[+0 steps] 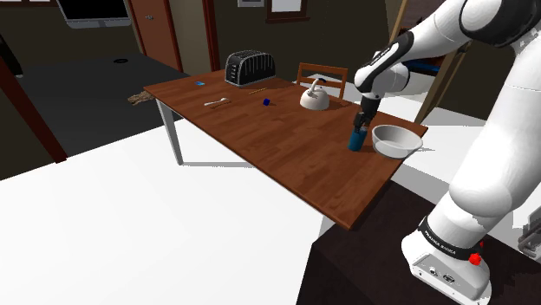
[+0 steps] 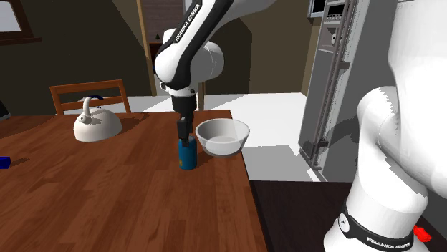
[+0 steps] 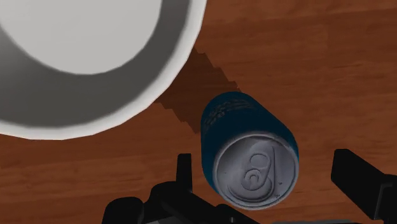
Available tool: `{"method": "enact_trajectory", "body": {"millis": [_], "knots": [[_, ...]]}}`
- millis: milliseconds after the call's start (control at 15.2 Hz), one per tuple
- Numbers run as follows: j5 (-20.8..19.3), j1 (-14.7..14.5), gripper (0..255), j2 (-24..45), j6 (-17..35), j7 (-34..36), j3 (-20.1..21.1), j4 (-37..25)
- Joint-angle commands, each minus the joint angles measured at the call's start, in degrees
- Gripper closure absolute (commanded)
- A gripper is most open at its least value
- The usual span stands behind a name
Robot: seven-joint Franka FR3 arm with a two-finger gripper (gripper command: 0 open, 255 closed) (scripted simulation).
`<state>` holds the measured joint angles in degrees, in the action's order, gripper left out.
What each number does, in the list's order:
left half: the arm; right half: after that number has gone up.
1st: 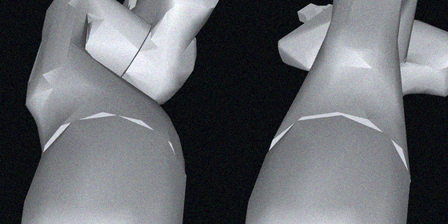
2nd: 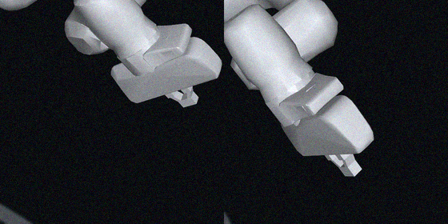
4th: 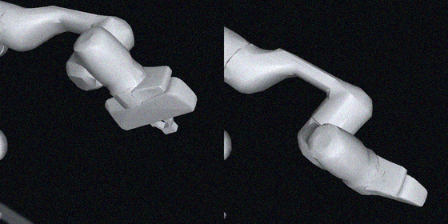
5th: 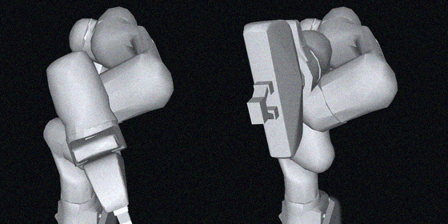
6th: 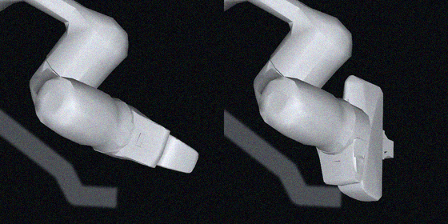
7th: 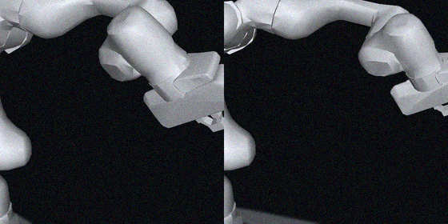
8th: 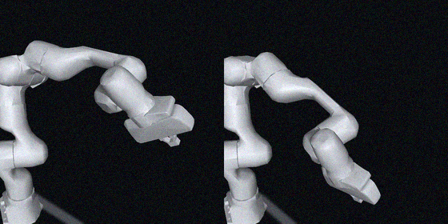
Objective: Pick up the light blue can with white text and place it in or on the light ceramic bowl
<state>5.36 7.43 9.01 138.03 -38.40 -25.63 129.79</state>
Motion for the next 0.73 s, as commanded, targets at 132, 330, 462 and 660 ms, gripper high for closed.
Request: {"method": "enact_trajectory", "body": {"millis": [132, 330, 462, 660], "knots": [[2.2, 0.5, 0, 2.9, 3.4, -1.5, 0.7, 0.8], [2.2, 0.5, 0, 2.9, 3.4, -1.5, 0.7, 0.8], [2.2, 0.5, 0, 2.9, 3.4, -1.5, 0.7, 0.8], [2.2, 0.5, 0, 2.9, 3.3, -1.5, 0.7, 0.7]]}}
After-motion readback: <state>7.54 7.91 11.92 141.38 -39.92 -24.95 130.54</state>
